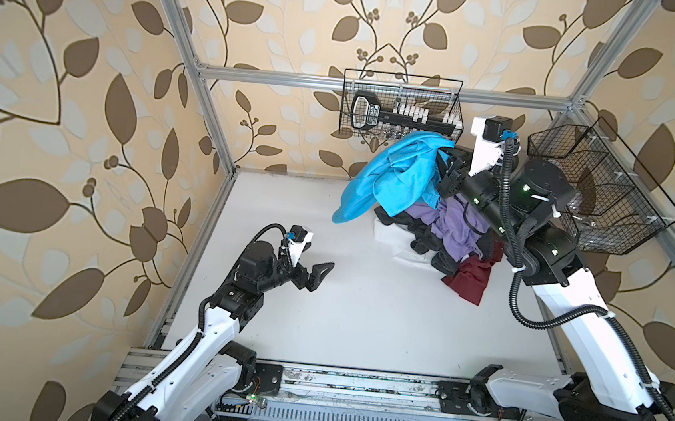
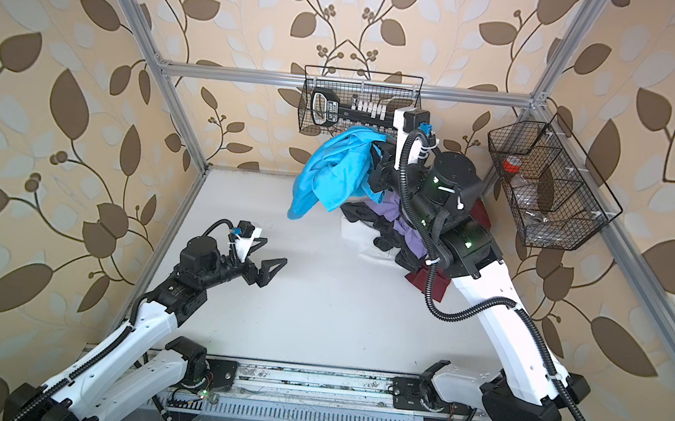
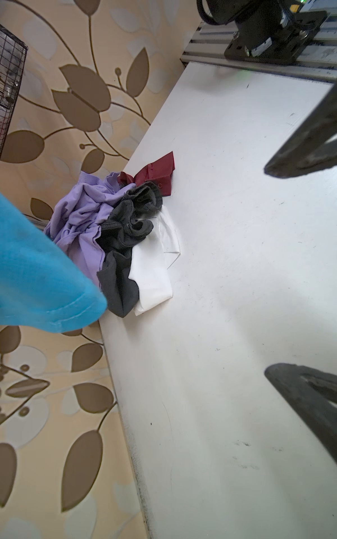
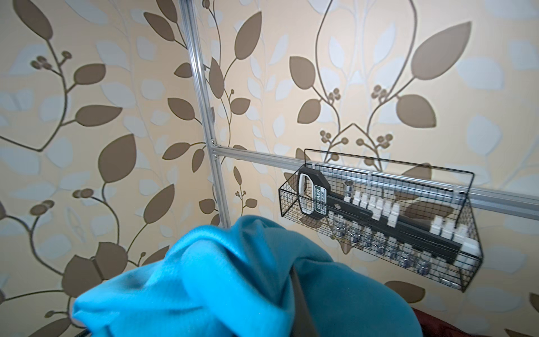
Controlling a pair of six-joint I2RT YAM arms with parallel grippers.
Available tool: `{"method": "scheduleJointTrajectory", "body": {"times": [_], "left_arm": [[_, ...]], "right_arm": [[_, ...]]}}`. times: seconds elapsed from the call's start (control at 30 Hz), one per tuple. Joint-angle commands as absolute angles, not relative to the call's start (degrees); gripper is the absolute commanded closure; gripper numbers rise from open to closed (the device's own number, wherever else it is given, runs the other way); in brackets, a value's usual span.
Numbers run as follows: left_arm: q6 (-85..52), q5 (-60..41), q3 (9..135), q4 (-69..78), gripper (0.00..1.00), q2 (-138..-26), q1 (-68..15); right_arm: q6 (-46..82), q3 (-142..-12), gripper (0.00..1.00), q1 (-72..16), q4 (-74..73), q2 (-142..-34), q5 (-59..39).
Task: Pick out a specific cloth from the pile
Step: 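Carry the turquoise cloth toward the left gripper and lower it onto the table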
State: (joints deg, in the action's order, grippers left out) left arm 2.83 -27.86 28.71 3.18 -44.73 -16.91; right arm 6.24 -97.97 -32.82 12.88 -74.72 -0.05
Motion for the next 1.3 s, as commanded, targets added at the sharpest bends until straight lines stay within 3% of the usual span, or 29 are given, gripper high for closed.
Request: {"method": "scheduleJointTrajectory", "body": {"times": [0.0, 0.23, 0.53, 0.7, 1.0, 1.1, 1.27], "left_arm": [[3.51, -27.34, 28.26, 5.79, 0.01, -42.62, -17.65], [3.49, -24.75, 26.80, 6.98, 0.01, -39.41, -18.10], [2.26, -10.78, 22.85, 10.38, 0.01, -32.71, -18.45], [2.21, -7.90, 20.95, 12.20, 0.01, -30.01, -18.46], [2.61, -4.38, 21.00, 11.99, 0.01, -30.30, -18.54], [2.55, -2.18, 21.27, 11.45, 0.01, -30.98, -18.54], [2.21, -1.67, 21.47, 11.43, 0.01, -31.07, -18.54]], "right_arm": [[8.39, -99.72, 1.00, -34.40, 9.56, -78.51, -5.73], [8.78, -107.37, 1.00, -37.69, 11.45, -93.11, -11.50], [11.95, -122.88, 1.00, -39.29, 15.20, -118.71, -21.22], [15.02, -127.42, 1.00, -39.51, 14.05, -130.33, -28.36], [22.65, -120.30, 1.00, -39.55, 3.83, -138.61, -36.08], [23.31, -118.86, 0.92, -39.55, 3.87, -141.08, -36.30], [24.98, -117.16, 0.90, -40.90, 3.51, -144.99, -37.44]]}}
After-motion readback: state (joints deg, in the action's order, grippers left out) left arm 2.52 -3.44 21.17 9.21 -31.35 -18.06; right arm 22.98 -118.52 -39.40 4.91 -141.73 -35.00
